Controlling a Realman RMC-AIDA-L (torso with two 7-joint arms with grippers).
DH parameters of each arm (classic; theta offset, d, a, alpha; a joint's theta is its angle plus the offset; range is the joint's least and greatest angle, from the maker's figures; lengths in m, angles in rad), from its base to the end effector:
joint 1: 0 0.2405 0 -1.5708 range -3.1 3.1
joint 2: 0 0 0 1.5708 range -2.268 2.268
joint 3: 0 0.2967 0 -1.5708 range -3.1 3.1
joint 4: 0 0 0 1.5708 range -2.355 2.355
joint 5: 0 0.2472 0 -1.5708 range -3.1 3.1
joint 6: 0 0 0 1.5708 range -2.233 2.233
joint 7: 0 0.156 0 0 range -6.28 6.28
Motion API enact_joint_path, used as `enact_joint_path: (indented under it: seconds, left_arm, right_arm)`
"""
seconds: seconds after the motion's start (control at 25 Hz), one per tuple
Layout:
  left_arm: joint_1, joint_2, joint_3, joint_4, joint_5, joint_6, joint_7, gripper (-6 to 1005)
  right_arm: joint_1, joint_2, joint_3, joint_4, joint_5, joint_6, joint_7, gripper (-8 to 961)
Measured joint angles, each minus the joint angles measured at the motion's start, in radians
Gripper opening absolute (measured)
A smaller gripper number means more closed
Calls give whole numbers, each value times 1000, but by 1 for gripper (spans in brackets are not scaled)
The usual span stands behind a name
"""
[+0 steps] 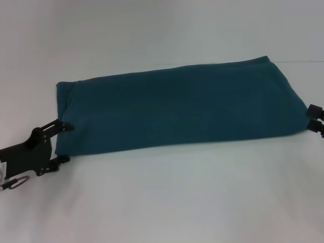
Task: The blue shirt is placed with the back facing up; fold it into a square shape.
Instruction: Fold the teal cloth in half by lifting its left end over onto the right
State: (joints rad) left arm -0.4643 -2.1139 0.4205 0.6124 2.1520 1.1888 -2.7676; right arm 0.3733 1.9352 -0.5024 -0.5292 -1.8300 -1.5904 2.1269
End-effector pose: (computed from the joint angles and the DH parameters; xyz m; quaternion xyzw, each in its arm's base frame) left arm -0.4075 0.3780 -0.0215 -0.4293 -0.8276 -0.3334 0.1403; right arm 0.3970 0.3433 0.0573 -0.6826 0.6050 0.3923 0.1186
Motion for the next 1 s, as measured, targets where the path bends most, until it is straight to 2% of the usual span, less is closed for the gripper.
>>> enact_joint_path:
  seconds: [0.44, 1.0]
  left_arm:
    - [-54, 3, 27, -21, 0, -55, -1, 934]
    - [-92, 0, 55, -49, -1, -125, 21, 919]
  right_arm:
    - [-5, 2, 3, 3, 0, -2, -1, 774]
    - [-3, 1, 7, 12, 0, 0, -4, 774]
